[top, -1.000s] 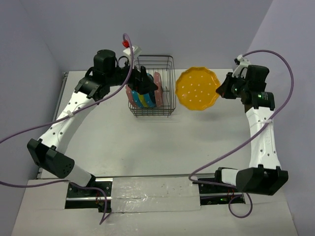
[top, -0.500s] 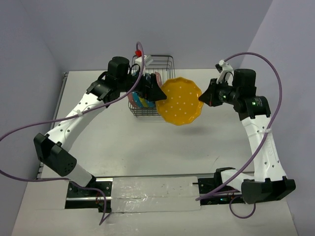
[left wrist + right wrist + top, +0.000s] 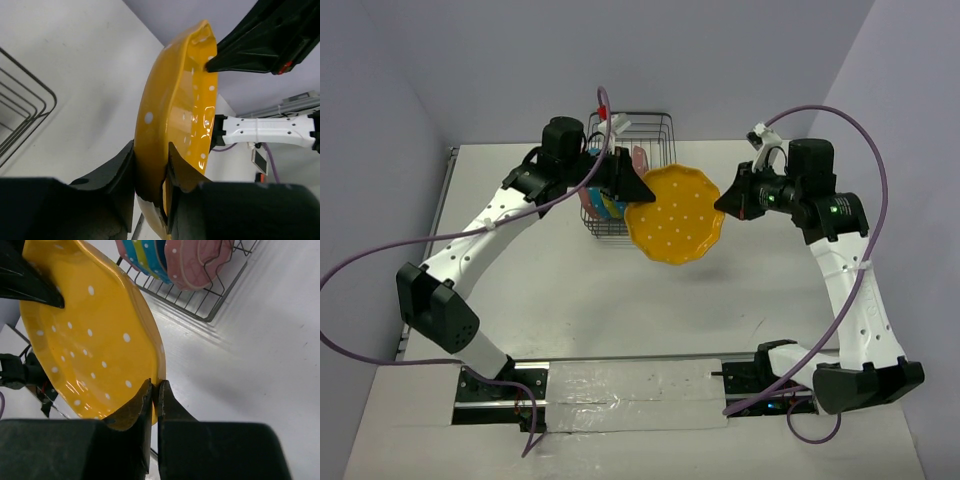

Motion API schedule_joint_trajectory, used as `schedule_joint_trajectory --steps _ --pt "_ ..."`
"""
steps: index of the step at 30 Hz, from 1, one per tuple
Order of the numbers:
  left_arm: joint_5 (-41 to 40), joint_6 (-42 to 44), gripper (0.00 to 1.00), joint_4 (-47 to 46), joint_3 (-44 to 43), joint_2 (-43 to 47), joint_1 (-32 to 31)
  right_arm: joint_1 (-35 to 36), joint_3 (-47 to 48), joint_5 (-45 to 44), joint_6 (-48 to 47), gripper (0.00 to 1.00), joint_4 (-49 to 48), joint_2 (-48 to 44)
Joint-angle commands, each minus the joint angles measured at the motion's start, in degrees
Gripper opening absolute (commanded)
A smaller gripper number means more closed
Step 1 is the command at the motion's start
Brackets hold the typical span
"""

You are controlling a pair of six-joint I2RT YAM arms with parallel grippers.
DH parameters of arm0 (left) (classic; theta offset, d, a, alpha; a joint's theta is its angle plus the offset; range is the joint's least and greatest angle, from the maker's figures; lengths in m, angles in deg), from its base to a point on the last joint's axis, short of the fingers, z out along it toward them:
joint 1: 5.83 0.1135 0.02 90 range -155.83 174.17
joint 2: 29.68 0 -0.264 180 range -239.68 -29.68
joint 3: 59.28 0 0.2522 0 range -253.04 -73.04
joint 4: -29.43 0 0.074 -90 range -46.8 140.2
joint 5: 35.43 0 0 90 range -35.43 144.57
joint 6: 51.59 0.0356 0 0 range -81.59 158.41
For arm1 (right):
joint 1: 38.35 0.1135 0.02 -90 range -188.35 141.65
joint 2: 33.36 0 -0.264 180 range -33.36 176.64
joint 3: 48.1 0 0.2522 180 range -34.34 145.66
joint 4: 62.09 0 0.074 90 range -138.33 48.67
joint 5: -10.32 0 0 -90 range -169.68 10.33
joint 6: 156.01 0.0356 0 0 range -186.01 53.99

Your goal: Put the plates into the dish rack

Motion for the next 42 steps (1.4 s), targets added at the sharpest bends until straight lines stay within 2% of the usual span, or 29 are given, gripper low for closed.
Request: schedule_joint_trajectory --steps 1,3,4,7,12,15,21,26,30,32,35,36,40,42 --pt "8.47 -0.70 0.00 -6.64 1.55 1.96 -1.20 1.43 5.76 11.35 5.34 0.23 -5.81 -0.17" --pt "12.23 -1.40 0.00 -9.96 4.26 3.72 -0.33 1.52 5.94 12.77 5.95 0.51 -5.37 0.18" --pt "13.82 -2.10 0.00 -12.07 5.50 4.51 0.03 1.52 6.03 14.26 5.87 0.73 -5.02 0.53" --pt "16.82 -5.18 0.00 -20.34 10.25 7.76 1.43 1.52 6.12 16.98 5.78 0.93 -4.32 1.50" --pt "20.07 -5.97 0.00 -24.13 11.66 9.79 1.70 1.52 6.03 22.44 5.17 0.95 -2.21 4.31" --pt "22.10 -8.34 0.00 -27.47 12.36 10.14 1.70 2.66 4.89 22.36 3.41 0.94 -1.42 5.37" --pt "24.64 -6.60 0.00 -27.04 11.32 9.79 1.70 6.70 3.83 22.44 -0.72 0.88 1.75 6.77" --pt "25.79 -2.03 0.00 -23.18 9.65 9.35 1.70 7.59 5.41 24.03 -4.06 0.74 6.39 8.44" --pt "25.27 7.88 0.00 -12.13 5.26 8.21 1.70 7.94 7.96 24.91 -8.44 0.60 11.32 10.11" --pt "24.91 10.36 0.00 -9.64 4.20 7.77 1.70 8.29 8.75 25.17 -10.12 0.55 14.82 10.81" --pt "23.86 13.27 0.00 -7.09 3.05 7.42 1.70 8.99 9.90 25.87 -12.85 0.38 18.52 12.13" --pt "23.77 14.23 0.00 -6.65 2.70 7.33 1.70 9.51 10.25 26.05 -13.55 0.24 19.06 12.48" --pt "22.72 15.47 0.00 -5.24 2.78 7.24 1.70 10.40 11.13 26.05 -13.03 0.00 19.60 12.49" --pt "21.67 15.91 0.00 -5.06 2.96 7.24 1.70 10.57 11.30 26.22 -11.90 0.00 18.89 12.05"
